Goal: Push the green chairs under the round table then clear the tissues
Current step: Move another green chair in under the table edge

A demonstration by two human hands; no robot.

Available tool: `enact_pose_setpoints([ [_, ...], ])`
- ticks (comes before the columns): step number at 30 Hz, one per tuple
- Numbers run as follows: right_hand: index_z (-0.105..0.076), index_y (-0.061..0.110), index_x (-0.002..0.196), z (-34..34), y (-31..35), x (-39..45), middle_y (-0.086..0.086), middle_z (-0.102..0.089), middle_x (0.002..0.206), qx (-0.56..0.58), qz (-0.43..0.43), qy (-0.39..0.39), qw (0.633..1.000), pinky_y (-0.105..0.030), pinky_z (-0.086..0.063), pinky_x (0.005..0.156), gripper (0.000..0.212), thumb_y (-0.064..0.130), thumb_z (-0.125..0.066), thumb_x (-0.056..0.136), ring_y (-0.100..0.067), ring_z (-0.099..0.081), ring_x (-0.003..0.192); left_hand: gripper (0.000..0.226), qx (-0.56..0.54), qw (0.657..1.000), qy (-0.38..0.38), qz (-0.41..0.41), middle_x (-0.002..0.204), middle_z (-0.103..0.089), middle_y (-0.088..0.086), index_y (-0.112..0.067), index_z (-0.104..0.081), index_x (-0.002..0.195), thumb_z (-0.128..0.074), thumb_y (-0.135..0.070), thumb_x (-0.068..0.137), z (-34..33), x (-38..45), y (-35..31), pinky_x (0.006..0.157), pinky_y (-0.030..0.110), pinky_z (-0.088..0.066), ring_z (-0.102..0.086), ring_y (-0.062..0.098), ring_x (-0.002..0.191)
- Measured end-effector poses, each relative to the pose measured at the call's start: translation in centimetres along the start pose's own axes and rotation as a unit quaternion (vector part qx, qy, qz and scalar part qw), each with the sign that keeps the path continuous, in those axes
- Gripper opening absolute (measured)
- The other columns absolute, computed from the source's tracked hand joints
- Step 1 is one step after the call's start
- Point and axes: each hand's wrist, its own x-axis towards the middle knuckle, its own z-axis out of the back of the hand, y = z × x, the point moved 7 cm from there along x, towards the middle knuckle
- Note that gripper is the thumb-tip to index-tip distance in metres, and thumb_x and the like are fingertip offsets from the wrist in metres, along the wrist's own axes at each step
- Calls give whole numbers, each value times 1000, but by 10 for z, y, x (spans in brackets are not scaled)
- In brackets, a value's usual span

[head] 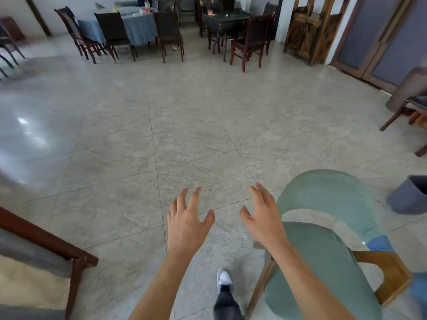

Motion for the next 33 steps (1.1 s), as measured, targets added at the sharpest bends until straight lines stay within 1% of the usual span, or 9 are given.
enact_pose_setpoints([
  [2,-39,11,145,-7,-7,41,-11,-30,158,9,-7,-5,1000,-43,-31,115,62,28,-61,90,-27,-27,143,69,-2,1000,4,-2,157,-32,5,-34,-34,149,-61,-51,88,-12,43,0,111,47,-32,-31,29,142],
  [5,-38,11,145,-13,-16,102,-11,-30,157,16,-8,-10,1000,-46,-31,115,62,28,-61,90,-28,-26,144,68,2,1000,3,-7,157,-32,5,-35,-34,149,-60,-52,88,-27,105,-4,111,48,-33,-31,29,142],
  [11,-38,13,145,-12,-35,220,-10,-31,157,27,-21,-15,999,-46,-31,115,61,29,-61,91,-26,-26,144,68,4,1000,26,-15,158,-30,4,-36,-30,149,-57,-54,89,-61,223,-27,112,48,-31,-30,28,143],
  [15,-40,15,143,-7,-45,267,-10,-32,156,30,-30,-25,999,-47,-33,113,58,27,-62,90,-27,-28,144,69,-3,999,31,-21,158,-28,3,-37,-30,150,-57,-54,89,-75,274,-42,113,46,-30,-28,27,143],
  [20,-39,15,143,1,-66,330,-8,-31,157,34,-59,-43,997,-44,-30,112,59,26,-61,90,-25,-26,144,69,-8,998,45,-42,158,-28,2,-37,-29,150,-57,-54,89,-98,347,-62,112,44,-30,-27,25,143],
  [24,-37,17,145,4,-83,372,-8,-27,159,44,-79,-55,994,-46,-30,113,59,26,-59,91,-24,-22,145,68,-24,996,60,-56,158,-28,2,-38,-30,149,-58,-54,88,-122,397,-73,111,47,-32,-28,27,142],
  [29,-34,15,147,9,-107,427,-6,-25,160,37,-112,-76,990,-41,-26,116,60,28,-57,93,-22,-19,147,68,-34,992,84,-89,158,-26,0,-40,-28,148,-58,-53,88,-156,463,-92,114,49,-30,-26,26,143],
  [33,-33,18,147,19,-130,475,-4,-24,160,40,-151,-103,982,-40,-26,116,60,29,-57,94,-20,-18,147,69,-33,985,113,-124,159,-25,-1,-39,-28,149,-55,-56,88,-186,521,-115,113,46,-30,-24,25,144],
])
